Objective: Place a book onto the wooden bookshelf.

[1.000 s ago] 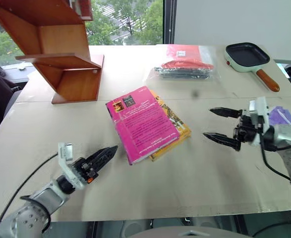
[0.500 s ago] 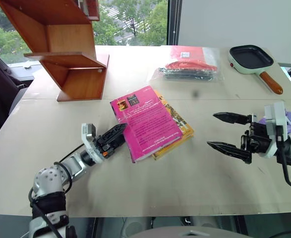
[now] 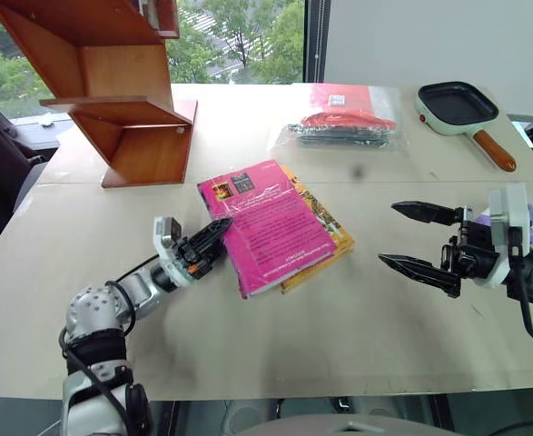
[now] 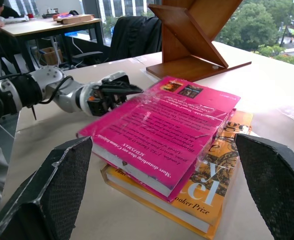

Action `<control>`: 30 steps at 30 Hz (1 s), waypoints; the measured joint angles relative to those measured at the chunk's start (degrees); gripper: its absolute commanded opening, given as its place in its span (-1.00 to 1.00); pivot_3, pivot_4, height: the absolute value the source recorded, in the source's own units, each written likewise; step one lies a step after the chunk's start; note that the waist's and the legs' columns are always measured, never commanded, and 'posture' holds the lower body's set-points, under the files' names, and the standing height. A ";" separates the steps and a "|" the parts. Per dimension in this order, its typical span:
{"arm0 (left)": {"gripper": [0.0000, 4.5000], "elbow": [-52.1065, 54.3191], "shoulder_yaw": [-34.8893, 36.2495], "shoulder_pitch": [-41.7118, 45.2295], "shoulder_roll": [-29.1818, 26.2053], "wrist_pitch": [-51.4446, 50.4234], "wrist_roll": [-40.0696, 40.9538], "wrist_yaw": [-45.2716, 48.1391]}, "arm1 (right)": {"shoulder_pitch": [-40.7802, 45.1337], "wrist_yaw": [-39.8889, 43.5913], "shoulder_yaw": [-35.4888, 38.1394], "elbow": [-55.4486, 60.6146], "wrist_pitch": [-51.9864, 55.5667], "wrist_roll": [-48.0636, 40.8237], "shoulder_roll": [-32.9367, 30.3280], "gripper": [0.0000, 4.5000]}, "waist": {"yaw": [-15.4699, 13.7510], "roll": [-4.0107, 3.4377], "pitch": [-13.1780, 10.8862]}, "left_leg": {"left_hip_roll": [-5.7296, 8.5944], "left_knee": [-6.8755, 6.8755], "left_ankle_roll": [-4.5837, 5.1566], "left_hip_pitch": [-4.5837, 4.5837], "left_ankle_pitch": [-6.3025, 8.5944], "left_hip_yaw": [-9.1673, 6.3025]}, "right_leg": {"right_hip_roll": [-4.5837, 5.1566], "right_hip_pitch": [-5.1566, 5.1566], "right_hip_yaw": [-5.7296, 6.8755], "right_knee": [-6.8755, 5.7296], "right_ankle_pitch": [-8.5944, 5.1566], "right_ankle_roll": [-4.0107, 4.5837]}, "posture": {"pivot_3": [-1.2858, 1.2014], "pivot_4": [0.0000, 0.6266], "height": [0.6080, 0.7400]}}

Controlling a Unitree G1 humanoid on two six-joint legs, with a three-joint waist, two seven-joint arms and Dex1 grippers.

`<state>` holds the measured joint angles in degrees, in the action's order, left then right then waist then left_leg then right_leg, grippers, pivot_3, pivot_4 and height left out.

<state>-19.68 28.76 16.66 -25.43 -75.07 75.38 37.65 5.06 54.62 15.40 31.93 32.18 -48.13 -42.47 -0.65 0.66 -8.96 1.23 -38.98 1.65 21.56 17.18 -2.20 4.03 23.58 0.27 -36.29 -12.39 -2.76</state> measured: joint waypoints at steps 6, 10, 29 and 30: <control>-0.74 2.64 2.21 -1.95 1.42 -0.98 2.72 -4.28 | 3.00 0.69 -2.31 -1.67 -0.15 0.32 0.04 1.00 | -0.01 0.00 0.00 | 0.00 0.00 -0.01 0.02 0.00 -0.03 | -0.02 0.02 -0.05 0.01 0.00 0.00 | 0.03 -0.52 1.00; -0.74 3.81 2.77 -2.08 1.82 -0.78 3.69 -6.41 | 4.26 1.38 -3.46 -3.44 -0.64 0.76 0.03 1.00 | 0.02 0.02 -0.01 | 0.01 0.00 -0.01 0.04 0.00 -0.01 | -0.02 0.03 -0.04 0.02 0.00 0.00 | 0.03 -0.52 1.00; -0.74 52.42 -24.41 13.18 -38.42 44.44 -54.64 -2.16 | 22.35 4.81 -3.01 -19.68 -1.08 -3.93 3.86 1.00 | 0.52 0.26 -0.64 | 0.05 0.41 -0.03 0.17 -0.02 0.27 | -0.58 0.28 -0.12 0.42 0.02 0.03 | 0.03 -0.52 1.00; -0.74 49.65 -24.43 14.73 -42.02 49.12 -61.79 -3.85 | 24.34 5.50 -2.98 -21.43 -1.10 -4.19 4.02 1.00 | 0.53 0.26 -0.64 | 0.04 0.48 -0.03 0.12 -0.02 0.27 | -0.56 0.28 -0.12 0.40 0.02 0.03 | 0.03 -0.52 1.00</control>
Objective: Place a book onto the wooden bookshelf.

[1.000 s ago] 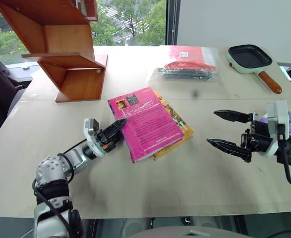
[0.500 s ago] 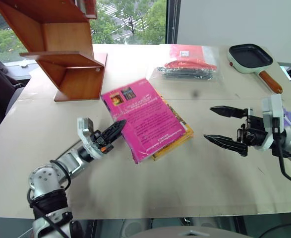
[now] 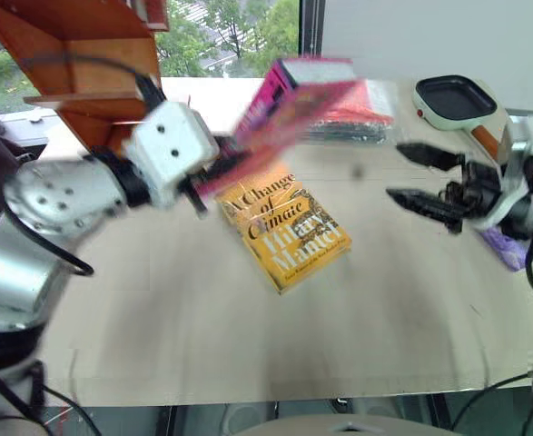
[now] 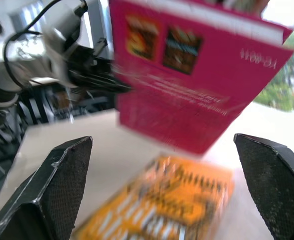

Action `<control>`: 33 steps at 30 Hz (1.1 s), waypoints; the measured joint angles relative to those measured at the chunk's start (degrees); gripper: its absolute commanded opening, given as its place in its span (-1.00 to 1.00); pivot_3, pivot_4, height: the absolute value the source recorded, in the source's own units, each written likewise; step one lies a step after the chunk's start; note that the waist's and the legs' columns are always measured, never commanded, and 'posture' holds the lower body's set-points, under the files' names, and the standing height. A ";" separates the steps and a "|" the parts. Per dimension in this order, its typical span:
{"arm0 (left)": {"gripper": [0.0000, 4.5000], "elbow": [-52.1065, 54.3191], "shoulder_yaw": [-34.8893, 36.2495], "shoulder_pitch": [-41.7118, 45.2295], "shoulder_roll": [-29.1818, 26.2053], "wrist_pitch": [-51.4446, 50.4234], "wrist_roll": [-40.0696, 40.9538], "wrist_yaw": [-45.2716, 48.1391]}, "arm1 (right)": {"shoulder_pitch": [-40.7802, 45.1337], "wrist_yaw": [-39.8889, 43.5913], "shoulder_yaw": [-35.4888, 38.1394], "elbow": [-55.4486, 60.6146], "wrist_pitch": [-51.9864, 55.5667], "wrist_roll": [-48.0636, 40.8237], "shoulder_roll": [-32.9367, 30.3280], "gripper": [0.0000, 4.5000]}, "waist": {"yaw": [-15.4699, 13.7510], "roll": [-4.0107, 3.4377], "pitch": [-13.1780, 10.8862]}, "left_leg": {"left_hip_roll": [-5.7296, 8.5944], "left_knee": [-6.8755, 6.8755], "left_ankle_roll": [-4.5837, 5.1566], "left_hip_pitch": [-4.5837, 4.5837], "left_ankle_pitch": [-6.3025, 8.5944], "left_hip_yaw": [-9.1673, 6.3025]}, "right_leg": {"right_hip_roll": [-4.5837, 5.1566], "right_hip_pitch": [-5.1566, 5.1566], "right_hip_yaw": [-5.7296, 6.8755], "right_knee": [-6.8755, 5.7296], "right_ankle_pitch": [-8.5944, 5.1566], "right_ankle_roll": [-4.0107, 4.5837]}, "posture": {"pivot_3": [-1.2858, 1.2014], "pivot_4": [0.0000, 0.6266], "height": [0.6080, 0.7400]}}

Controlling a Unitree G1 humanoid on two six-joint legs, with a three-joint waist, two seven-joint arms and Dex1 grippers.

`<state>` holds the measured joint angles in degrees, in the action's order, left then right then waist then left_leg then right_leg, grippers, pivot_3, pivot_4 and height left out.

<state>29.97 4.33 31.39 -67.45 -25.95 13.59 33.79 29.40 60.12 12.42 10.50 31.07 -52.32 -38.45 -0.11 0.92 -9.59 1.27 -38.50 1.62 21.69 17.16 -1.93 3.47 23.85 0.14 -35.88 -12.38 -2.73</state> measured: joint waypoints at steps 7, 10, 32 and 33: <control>-0.74 -9.18 2.24 2.09 -5.73 14.03 -18.66 -3.51 | 6.51 2.05 -0.11 -7.11 1.38 -1.34 1.90 1.00 | -0.24 -0.01 -0.03 | -0.02 0.09 0.03 0.48 0.02 -0.02 | 0.13 0.36 0.10 0.02 0.00 -0.07 | 0.03 -0.52 1.00; -0.74 -9.98 2.92 -2.24 -7.49 15.80 -23.62 -2.73 | 7.76 2.10 -0.19 -7.25 2.36 -2.11 2.95 1.00 | -0.25 -0.02 -0.04 | -0.02 0.10 0.06 0.51 0.04 0.01 | 0.14 0.39 0.10 0.01 -0.01 -0.08 | 0.03 -0.52 1.00; -0.74 -42.14 -7.96 9.97 -8.29 27.42 -35.05 8.86 | 7.08 1.84 -0.75 -6.50 2.05 0.34 6.58 1.00 | 0.87 0.16 -0.17 | 0.10 -0.27 0.07 0.39 0.04 0.03 | 0.11 0.42 0.10 -0.71 -0.02 -0.10 | 0.03 -0.52 1.00; -0.74 -43.29 -8.60 10.91 -8.13 28.10 -35.51 9.01 | 7.04 1.81 -0.73 -6.40 2.04 0.35 6.59 1.00 | 0.94 0.16 -0.17 | 0.10 -0.28 0.08 0.38 0.04 0.03 | 0.11 0.42 0.09 -0.72 -0.02 -0.10 | 0.03 -0.52 1.00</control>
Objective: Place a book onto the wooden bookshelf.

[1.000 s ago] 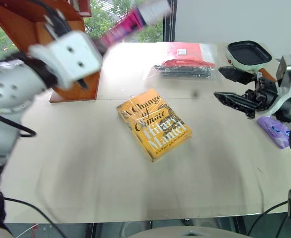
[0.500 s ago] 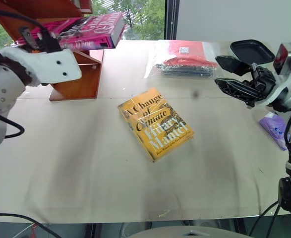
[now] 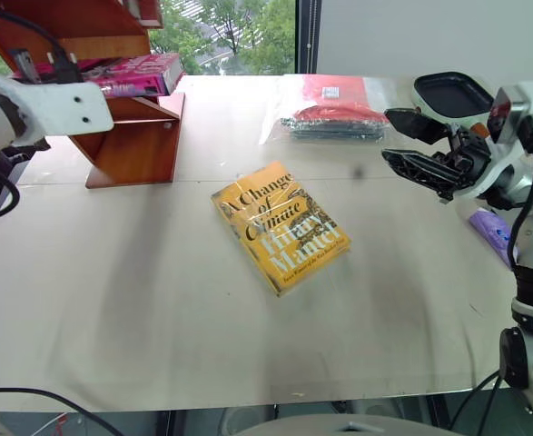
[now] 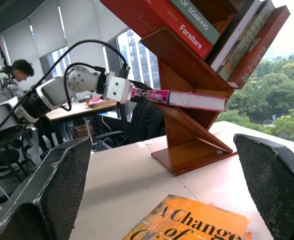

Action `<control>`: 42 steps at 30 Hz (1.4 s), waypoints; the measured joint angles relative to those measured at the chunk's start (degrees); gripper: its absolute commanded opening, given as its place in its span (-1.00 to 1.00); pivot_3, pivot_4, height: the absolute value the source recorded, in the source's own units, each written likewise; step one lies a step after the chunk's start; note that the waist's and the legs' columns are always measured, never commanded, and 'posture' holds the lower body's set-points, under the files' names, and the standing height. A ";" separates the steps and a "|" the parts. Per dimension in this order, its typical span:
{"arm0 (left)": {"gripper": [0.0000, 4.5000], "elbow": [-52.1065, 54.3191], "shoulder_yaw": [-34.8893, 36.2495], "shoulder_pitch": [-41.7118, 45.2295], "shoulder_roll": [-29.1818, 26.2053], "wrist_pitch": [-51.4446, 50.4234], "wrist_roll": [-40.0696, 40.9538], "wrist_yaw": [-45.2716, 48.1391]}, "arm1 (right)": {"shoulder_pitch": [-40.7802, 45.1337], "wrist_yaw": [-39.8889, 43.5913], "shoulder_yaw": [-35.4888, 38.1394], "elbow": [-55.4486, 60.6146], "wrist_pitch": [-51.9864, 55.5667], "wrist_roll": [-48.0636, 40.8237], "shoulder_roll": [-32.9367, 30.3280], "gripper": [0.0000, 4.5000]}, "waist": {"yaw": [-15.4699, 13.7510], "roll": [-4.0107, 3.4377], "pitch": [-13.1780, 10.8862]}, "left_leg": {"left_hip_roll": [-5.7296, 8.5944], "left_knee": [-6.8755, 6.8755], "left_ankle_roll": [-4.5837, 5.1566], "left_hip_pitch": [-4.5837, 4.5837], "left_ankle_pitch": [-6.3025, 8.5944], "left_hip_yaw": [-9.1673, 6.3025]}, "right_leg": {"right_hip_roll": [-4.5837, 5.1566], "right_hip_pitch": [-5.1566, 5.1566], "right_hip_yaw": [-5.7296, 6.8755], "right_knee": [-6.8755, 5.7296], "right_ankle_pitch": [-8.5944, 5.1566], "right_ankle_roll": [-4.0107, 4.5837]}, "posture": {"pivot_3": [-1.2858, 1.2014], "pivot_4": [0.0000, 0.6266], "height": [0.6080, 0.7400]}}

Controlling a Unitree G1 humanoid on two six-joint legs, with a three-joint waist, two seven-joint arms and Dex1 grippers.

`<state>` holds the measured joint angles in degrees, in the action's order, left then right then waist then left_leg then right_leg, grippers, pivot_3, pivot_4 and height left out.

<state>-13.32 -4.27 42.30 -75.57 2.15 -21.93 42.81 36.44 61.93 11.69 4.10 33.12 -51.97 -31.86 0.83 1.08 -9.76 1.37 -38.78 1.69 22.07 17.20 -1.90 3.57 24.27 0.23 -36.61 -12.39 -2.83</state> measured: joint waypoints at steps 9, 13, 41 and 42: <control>0.07 -7.35 -2.99 5.23 1.78 0.37 -3.65 1.25 | -2.05 -1.50 0.39 2.43 -0.22 0.07 -0.01 1.00 | 0.98 0.02 0.01 | -0.07 -0.21 0.11 -0.10 0.06 0.08 | -0.04 0.00 -0.11 -0.21 0.00 0.00 | 0.03 -0.52 1.00; 0.93 -8.68 -2.98 5.10 1.98 -1.76 -4.33 1.26 | -2.17 -1.71 0.46 2.50 -0.76 0.07 -0.01 1.00 | 1.11 0.05 0.03 | -0.08 -0.37 0.12 -0.07 0.07 0.05 | -0.02 -0.01 -0.10 -0.23 0.00 -0.01 | 0.03 -0.52 1.00; 0.97 39.55 31.89 -31.53 27.55 -38.66 40.60 0.72 | -14.40 -3.86 0.63 -1.13 -13.34 12.99 0.43 1.00 | 0.54 0.14 0.20 | -0.16 -0.46 0.05 -0.43 0.06 0.19 | 0.24 -0.16 -0.51 -0.28 0.03 -0.01 | 0.03 -0.52 1.00; 0.97 40.55 31.77 -33.74 28.18 -39.49 41.81 1.74 | -14.62 -4.88 0.60 -1.81 -14.57 14.25 0.83 1.00 | 0.68 0.13 0.21 | -0.16 -0.40 0.05 -0.46 0.05 0.20 | 0.16 -0.16 -0.52 -0.26 0.03 -0.02 | 0.03 -0.52 1.00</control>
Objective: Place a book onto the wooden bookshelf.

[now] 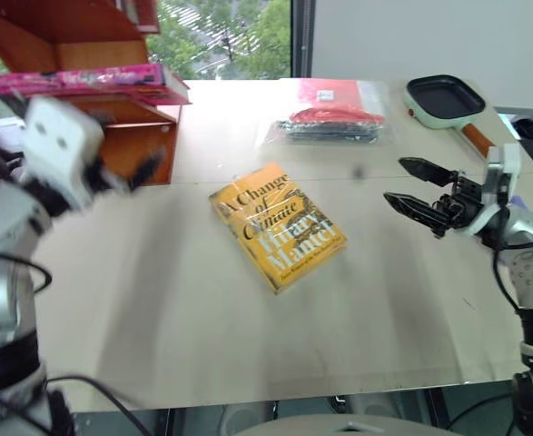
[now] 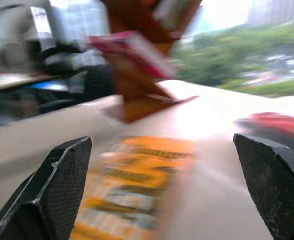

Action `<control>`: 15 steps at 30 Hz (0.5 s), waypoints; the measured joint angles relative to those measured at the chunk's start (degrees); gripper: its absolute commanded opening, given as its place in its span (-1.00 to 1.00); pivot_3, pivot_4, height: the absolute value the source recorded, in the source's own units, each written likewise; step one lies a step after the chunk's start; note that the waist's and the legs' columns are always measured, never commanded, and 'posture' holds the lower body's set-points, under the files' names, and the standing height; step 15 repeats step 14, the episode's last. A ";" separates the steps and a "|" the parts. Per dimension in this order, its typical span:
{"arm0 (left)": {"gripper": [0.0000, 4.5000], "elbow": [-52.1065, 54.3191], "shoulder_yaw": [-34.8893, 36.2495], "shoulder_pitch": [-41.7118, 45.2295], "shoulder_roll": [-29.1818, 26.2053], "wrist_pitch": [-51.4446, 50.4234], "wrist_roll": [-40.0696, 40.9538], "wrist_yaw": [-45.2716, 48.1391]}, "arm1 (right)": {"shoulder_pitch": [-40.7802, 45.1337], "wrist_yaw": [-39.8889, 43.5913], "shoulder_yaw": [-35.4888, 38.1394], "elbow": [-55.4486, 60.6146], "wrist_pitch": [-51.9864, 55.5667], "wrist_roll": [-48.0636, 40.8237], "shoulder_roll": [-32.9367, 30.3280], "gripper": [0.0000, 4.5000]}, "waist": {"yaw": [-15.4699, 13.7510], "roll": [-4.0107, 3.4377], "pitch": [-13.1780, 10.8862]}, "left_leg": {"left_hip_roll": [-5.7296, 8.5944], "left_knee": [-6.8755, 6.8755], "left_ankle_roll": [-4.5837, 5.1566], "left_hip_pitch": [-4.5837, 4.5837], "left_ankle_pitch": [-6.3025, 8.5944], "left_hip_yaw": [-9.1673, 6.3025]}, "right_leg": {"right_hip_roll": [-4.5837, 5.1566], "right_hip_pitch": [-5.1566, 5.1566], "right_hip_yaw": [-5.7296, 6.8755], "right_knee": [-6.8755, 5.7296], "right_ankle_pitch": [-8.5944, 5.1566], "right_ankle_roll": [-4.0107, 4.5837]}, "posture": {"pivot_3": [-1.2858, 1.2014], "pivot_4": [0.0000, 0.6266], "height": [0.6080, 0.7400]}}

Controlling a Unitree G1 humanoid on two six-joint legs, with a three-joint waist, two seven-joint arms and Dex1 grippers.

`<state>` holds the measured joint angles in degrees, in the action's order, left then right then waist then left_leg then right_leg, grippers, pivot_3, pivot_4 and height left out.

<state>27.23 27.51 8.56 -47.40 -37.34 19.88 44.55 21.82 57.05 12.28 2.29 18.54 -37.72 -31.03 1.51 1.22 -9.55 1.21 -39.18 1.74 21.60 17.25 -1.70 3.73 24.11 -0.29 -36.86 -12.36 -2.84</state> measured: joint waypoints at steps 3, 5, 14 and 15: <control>0.97 1.50 -1.12 -11.98 7.56 -2.16 5.36 1.72 | -4.55 -1.67 -2.98 -3.90 -8.91 10.32 -0.29 1.00 | -0.19 0.02 0.03 | -0.06 -0.02 -0.01 0.05 0.00 -0.05 | -0.04 -0.01 0.05 0.05 -0.01 0.02 | 0.03 -0.52 1.00; 0.97 0.54 -2.17 -16.85 10.38 -1.26 4.85 0.74 | -7.83 -2.84 -4.58 -6.59 -11.66 14.70 -0.45 1.00 | -0.73 0.03 0.06 | -0.04 -0.03 -0.02 0.04 0.00 -0.07 | -0.03 -0.02 0.06 0.07 0.00 0.02 | 0.03 -0.52 1.00; 0.97 -3.32 -9.92 -22.83 17.52 8.27 0.11 -4.36 | -14.42 -4.38 -5.01 -9.74 -16.76 18.52 -0.43 1.00 | -1.45 -0.01 0.08 | 0.04 0.04 0.22 -0.57 0.14 -0.11 | 0.20 -0.64 -0.08 0.10 -0.01 0.05 | 0.03 -0.52 1.00; 0.97 -3.32 -9.92 -22.83 17.52 8.27 0.11 -4.36 | -14.42 -4.38 -5.01 -9.74 -16.76 18.52 -0.43 1.00 | -1.45 -0.01 0.08 | 0.04 0.04 0.22 -0.57 0.14 -0.11 | 0.20 -0.64 -0.08 0.10 -0.01 0.05 | 0.03 -0.52 1.00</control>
